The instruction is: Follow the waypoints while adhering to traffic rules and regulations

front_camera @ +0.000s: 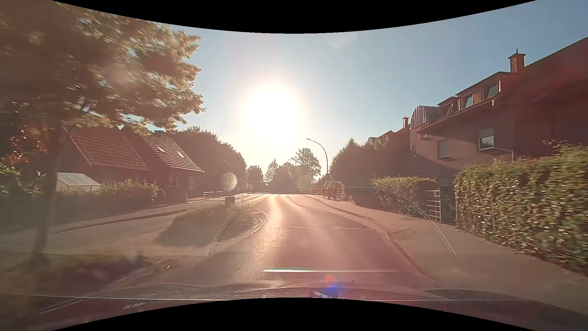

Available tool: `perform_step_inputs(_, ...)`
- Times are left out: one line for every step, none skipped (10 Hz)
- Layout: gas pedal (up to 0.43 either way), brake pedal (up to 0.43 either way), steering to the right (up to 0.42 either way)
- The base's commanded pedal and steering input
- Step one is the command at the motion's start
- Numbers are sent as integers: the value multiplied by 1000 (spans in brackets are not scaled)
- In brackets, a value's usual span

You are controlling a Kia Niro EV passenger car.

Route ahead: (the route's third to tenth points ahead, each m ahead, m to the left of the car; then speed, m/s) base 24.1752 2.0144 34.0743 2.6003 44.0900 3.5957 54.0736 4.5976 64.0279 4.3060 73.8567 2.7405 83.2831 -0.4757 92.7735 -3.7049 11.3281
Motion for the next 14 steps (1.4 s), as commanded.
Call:
perform_step_inputs(209,0,-7)
perform_step_inputs(209,0,-12)
perform_step_inputs(209,0,-20)
perform_step_inputs(209,0,-31)
perform_step_inputs(209,0,-38)
perform_step_inputs(209,0,-45)
perform_step_inputs(209,0,-48)
perform_step_inputs(209,0,-48)
perform_step_inputs(197,0,-47)
perform_step_inputs(197,0,-46)
perform_step_inputs(197,0,-38)
perform_step_inputs(197,0,-30)
perform_step_inputs(189,0,-23)
perform_step_inputs(189,0,-19)
